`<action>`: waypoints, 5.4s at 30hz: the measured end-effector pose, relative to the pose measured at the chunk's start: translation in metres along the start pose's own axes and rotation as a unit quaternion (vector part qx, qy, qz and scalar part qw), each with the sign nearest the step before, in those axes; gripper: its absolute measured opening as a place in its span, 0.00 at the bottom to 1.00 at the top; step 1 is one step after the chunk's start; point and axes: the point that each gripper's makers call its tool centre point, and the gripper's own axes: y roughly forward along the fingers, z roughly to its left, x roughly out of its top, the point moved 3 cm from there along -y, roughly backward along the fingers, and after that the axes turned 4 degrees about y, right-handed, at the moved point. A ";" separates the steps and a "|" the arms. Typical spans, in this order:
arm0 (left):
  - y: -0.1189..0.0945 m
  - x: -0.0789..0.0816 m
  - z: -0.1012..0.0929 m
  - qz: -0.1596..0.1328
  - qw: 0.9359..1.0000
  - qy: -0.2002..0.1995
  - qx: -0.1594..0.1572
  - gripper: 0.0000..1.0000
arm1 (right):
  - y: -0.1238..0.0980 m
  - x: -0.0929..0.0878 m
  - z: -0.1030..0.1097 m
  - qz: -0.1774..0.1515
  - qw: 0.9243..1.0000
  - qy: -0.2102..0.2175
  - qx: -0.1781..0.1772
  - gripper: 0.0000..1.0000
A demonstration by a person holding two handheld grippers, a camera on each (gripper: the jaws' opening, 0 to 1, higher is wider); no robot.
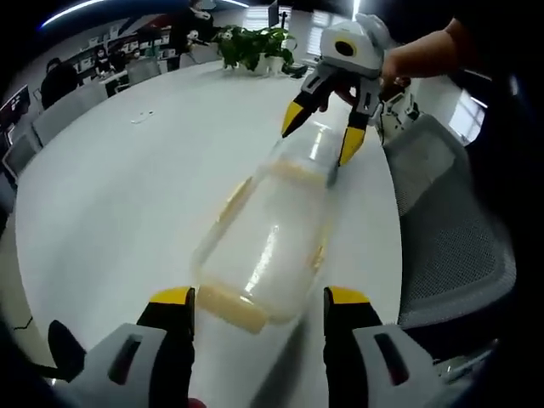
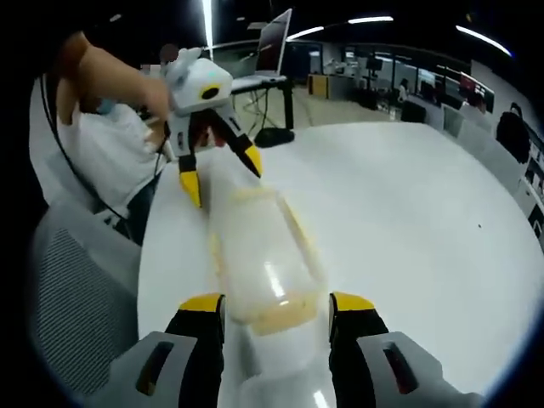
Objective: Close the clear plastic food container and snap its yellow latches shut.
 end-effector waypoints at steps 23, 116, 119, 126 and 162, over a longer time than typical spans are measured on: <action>0.007 -0.008 0.010 0.050 0.995 0.081 -0.031 0.59 | 0.014 -0.014 -0.002 0.059 0.997 -0.045 0.020 0.49; -0.016 0.004 0.012 0.090 0.977 0.187 -0.045 0.36 | 0.003 0.008 -0.004 0.130 0.981 -0.134 0.045 0.37; -0.020 0.008 0.011 0.090 0.977 0.187 -0.041 0.36 | 0.000 0.011 -0.004 0.130 0.981 -0.137 0.045 0.37; -0.027 0.020 0.011 0.083 0.979 0.181 -0.034 0.37 | -0.014 0.019 -0.008 0.127 0.980 -0.149 0.039 0.37; -0.011 0.064 -0.006 0.073 0.984 0.159 -0.021 0.36 | -0.053 0.005 -0.034 0.142 0.973 -0.175 0.051 0.38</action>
